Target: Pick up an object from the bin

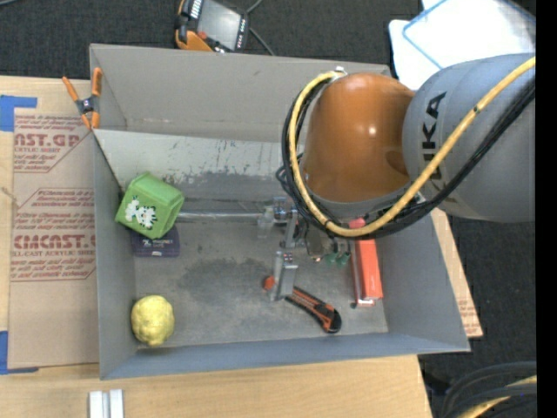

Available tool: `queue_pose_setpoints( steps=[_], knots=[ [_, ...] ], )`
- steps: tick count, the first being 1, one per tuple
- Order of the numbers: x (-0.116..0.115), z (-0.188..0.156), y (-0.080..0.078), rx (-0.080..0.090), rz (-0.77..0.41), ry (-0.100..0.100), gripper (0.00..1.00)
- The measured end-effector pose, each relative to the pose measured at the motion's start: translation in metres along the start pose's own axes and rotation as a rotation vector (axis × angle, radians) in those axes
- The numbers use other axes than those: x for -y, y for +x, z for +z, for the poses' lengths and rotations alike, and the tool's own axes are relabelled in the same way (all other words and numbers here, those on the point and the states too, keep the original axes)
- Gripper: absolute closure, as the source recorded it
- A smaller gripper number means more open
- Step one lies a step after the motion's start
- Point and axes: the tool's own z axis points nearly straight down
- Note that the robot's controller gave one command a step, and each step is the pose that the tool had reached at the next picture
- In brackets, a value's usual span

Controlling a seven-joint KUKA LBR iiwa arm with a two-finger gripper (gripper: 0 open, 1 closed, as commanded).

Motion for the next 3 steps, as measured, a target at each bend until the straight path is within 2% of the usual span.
queue_pose_setpoints(
  steps=[1,2,3],
  knots=[
    [0.000,0.000,0.000,0.000,0.000,0.000,0.00],
    [0.062,0.020,-0.020,0.002,0.284,-0.001,0.00],
    [0.058,-0.038,-0.050,0.009,0.356,-0.003,0.00]
  ],
)
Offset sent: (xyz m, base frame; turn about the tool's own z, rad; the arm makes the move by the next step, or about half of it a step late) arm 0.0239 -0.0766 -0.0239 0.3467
